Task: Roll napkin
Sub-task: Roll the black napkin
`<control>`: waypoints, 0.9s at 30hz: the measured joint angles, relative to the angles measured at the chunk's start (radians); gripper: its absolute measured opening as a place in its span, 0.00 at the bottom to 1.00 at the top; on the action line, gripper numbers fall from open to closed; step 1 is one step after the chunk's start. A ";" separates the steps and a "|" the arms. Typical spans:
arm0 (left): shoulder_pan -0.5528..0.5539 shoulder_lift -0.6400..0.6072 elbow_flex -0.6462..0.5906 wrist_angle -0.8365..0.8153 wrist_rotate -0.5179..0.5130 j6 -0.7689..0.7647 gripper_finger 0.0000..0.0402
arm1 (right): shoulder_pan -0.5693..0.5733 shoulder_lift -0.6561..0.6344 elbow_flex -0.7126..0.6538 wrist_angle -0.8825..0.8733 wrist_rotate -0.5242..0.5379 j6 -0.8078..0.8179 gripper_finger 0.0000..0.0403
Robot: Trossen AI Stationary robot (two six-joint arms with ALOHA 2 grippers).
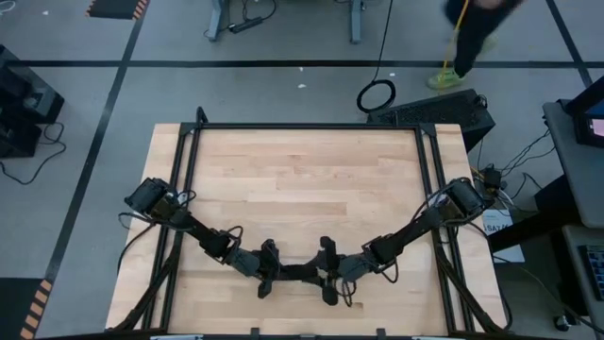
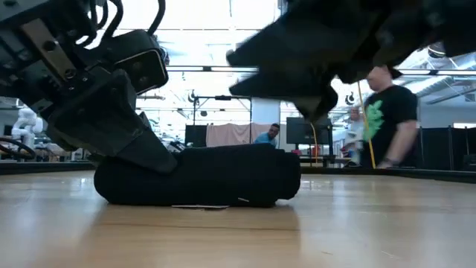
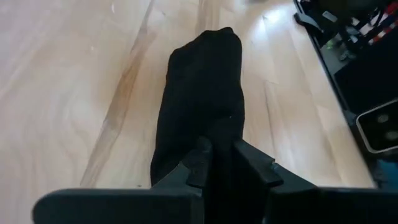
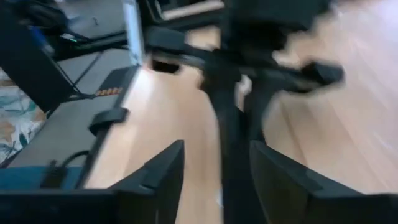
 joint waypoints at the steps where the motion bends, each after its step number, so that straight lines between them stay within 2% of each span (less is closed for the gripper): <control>1: 0.005 0.000 0.000 0.001 0.015 -0.015 0.13 | 0.008 0.000 0.000 0.020 0.002 -0.029 0.43; 4: 0.023 0.000 0.000 0.001 0.060 -0.062 0.13 | 0.030 0.024 0.002 0.071 0.044 -0.090 0.34; 8: 0.047 -0.001 0.000 0.003 0.121 -0.092 0.13 | 0.043 0.084 0.001 0.139 0.111 -0.134 0.17; 12: 0.076 -0.002 0.000 0.025 0.183 -0.128 0.13 | 0.038 0.152 0.002 0.231 0.115 -0.134 0.02; 17: 0.099 -0.001 0.000 0.024 0.230 -0.161 0.13 | 0.019 0.228 0.002 0.359 0.116 -0.097 0.03; 27: 0.089 0.000 0.000 0.017 0.225 -0.137 0.13 | 0.017 0.282 0.004 0.372 0.119 -0.006 0.00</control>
